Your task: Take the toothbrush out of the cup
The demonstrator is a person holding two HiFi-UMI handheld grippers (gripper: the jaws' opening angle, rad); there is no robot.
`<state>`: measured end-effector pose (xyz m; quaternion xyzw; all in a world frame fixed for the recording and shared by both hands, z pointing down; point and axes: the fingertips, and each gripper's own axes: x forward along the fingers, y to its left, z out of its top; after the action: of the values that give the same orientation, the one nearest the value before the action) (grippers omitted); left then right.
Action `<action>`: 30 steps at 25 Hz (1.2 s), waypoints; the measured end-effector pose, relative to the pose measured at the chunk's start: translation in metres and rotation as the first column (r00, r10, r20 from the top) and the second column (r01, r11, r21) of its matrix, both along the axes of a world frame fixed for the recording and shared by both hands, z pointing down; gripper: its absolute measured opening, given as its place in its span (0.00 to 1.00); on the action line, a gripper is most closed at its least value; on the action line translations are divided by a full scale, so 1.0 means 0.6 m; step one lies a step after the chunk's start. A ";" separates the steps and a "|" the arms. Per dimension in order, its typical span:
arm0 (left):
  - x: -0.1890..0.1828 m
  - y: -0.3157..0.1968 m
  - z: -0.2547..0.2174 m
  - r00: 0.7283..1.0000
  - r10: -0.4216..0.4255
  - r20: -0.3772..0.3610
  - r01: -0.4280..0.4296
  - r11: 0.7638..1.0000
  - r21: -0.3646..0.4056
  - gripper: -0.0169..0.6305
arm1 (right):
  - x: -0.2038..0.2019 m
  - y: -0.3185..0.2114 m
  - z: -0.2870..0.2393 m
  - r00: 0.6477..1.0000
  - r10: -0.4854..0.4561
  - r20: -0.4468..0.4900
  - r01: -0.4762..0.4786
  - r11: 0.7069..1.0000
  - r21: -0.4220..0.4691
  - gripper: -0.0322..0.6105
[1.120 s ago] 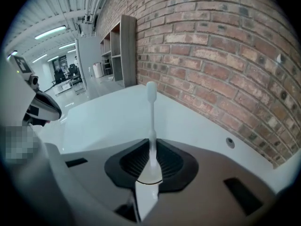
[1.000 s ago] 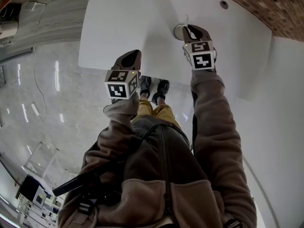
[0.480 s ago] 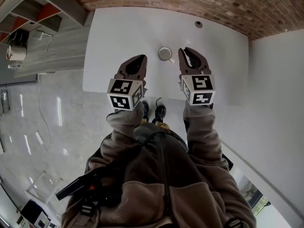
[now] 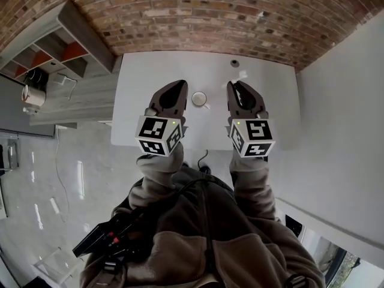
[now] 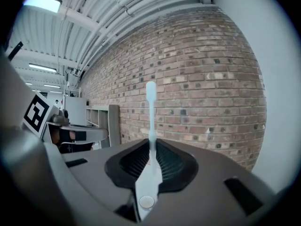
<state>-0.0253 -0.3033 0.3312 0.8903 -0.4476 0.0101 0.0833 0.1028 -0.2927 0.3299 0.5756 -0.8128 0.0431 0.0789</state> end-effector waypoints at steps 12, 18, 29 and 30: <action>0.053 0.014 -0.157 0.999 0.051 0.011 -0.052 0.977 0.205 0.03 | 0.017 0.021 -0.163 1.000 -0.006 0.001 0.006 0.977 0.213 0.13; 0.051 0.025 -0.191 0.999 0.046 0.016 -0.049 0.965 0.259 0.03 | 0.014 0.034 -0.195 1.000 -0.014 -0.001 0.014 0.963 0.268 0.13; 0.052 0.035 -0.199 0.999 0.030 0.014 -0.033 0.961 0.273 0.03 | 0.017 0.044 -0.210 1.000 -0.029 0.004 0.026 0.954 0.299 0.13; 0.052 0.035 -0.198 0.999 0.030 0.015 -0.033 0.962 0.272 0.03 | 0.016 0.044 -0.210 1.000 -0.031 0.006 0.028 0.954 0.300 0.13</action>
<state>0.0059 -0.2823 0.2121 0.9003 -0.4307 -0.0454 -0.0426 0.1126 -0.2662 0.2041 0.5685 -0.8188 -0.0788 -0.0129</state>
